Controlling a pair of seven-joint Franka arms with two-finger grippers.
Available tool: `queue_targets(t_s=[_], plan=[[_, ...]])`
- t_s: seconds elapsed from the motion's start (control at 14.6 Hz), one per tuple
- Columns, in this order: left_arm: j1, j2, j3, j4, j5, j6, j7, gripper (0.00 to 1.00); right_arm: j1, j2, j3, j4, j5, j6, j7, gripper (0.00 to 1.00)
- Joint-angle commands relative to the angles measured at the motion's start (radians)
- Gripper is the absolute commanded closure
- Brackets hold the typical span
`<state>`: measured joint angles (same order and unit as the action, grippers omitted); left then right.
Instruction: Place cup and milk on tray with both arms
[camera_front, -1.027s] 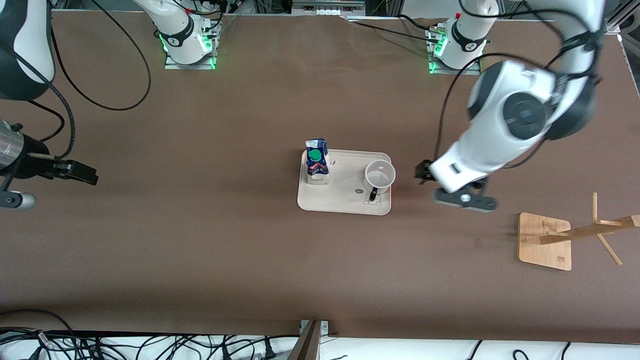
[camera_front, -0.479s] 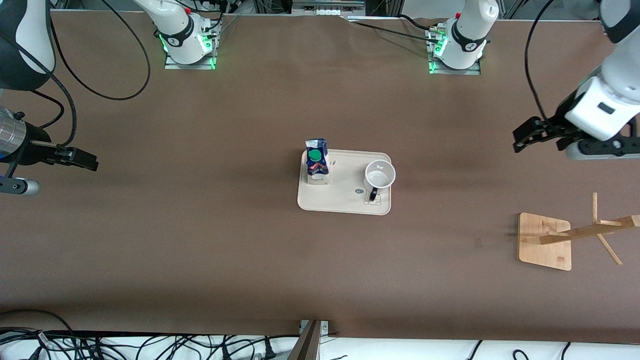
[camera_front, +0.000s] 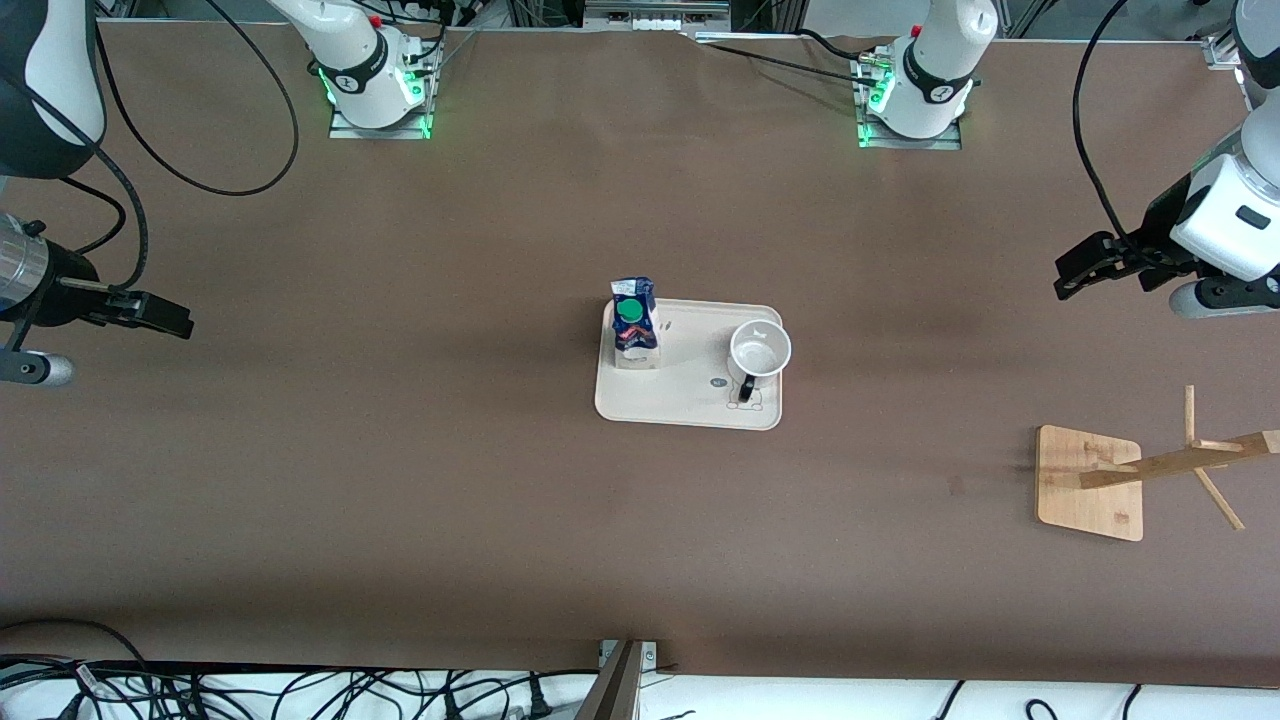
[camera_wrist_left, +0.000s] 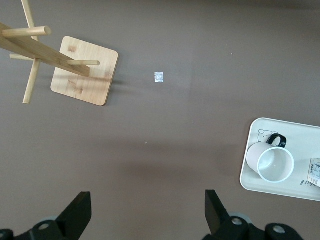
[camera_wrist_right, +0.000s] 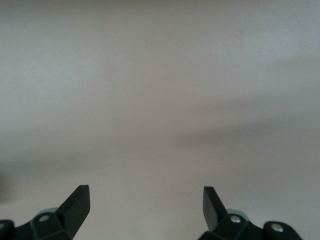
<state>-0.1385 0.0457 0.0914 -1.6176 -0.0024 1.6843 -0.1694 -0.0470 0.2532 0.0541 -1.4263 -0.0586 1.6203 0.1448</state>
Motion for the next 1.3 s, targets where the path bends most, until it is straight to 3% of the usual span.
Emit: queue_targets(t_s=[0.0, 0.21, 0.55, 0.82, 1.23], plan=[[-0.012, -0.010, 0.013, -0.005, -0.013, -0.001, 0.010, 0.00, -0.088, -0.072, 0.101, -0.098, -0.027, 0.064, -0.013, 0.00], [-0.006, 0.005, 0.014, 0.014, -0.008, 0.021, 0.010, 0.00, -0.089, -0.081, 0.136, -0.105, -0.085, 0.078, -0.077, 0.00], [0.000, 0.014, 0.017, 0.045, -0.010, 0.012, 0.008, 0.00, -0.057, -0.081, 0.157, -0.105, -0.075, 0.067, -0.125, 0.00], [0.016, 0.035, 0.016, 0.082, -0.007, 0.015, 0.010, 0.00, -0.065, -0.083, 0.175, -0.111, 0.098, 0.081, -0.047, 0.00], [0.004, 0.052, -0.007, 0.081, -0.001, 0.009, -0.002, 0.00, -0.068, -0.111, 0.171, -0.151, 0.065, 0.084, -0.017, 0.00]])
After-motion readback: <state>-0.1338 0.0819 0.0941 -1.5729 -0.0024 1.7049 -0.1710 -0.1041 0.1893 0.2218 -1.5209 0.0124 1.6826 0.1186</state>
